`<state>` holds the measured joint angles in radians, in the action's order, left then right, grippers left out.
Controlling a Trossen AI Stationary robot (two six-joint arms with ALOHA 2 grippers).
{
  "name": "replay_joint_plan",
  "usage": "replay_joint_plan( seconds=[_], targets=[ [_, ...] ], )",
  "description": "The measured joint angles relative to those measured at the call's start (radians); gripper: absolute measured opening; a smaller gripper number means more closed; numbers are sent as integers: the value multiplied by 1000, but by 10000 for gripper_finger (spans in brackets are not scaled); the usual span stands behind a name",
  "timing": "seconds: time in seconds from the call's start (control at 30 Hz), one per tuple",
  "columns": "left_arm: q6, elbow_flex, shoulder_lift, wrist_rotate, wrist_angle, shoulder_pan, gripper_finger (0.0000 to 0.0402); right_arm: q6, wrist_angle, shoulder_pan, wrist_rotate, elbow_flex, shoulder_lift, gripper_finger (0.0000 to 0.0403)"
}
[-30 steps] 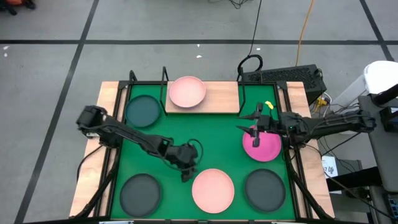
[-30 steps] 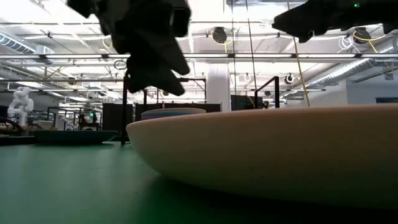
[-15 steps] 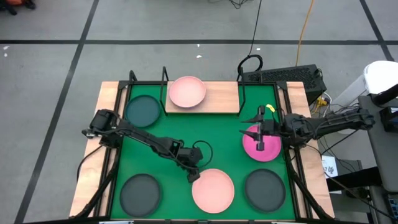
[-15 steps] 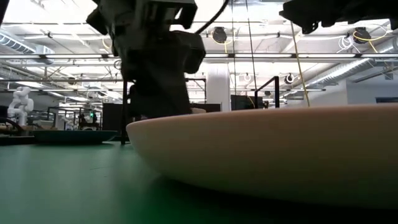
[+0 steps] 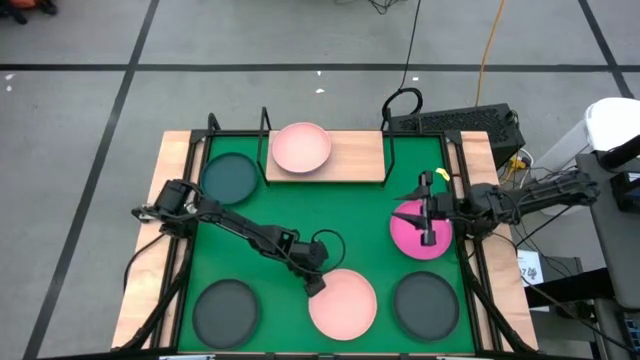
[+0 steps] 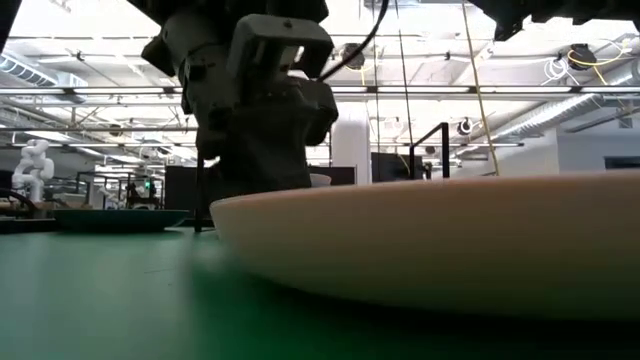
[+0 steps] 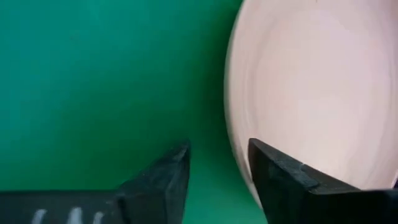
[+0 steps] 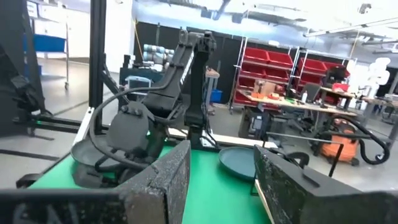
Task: Place and stack plates onto a shelf
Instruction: Stack the light orange plate on top of the light orange plate on the shelf
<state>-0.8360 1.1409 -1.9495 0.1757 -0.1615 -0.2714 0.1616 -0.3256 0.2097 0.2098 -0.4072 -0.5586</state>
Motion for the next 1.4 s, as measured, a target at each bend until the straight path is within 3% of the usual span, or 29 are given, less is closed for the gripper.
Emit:
replay_joint_plan(
  seconds=[0.27, 0.43, 0.6, 0.77, 0.93, 1.17, 1.4],
  targets=[
    [23, 0, 1, 19, -25, 20, 17, 1, 0, 12, 2, 0, 11, 160],
    [82, -4, 62, 9, -48, 73, 13, 18, 0, 11, 3, 0, 11, 160],
    [202, -3, 253, -62, -180, 190, 12, 34, 2, 11, 3, 0, 11, 160],
    [335, -2, 491, -210, -292, 393, 11, 34, 7, 11, 2, 0, 11, 160],
    [440, -2, 643, -217, -304, 688, 11, 49, -2, 11, 3, 0, 11, 160],
    [529, -1, 645, -49, -338, 997, 11, 96, -31, 8, 38, 0, 9, 160],
    [568, -2, 578, 9, -364, 1084, 11, 195, -85, 7, 161, 0, 8, 160]
  ],
)
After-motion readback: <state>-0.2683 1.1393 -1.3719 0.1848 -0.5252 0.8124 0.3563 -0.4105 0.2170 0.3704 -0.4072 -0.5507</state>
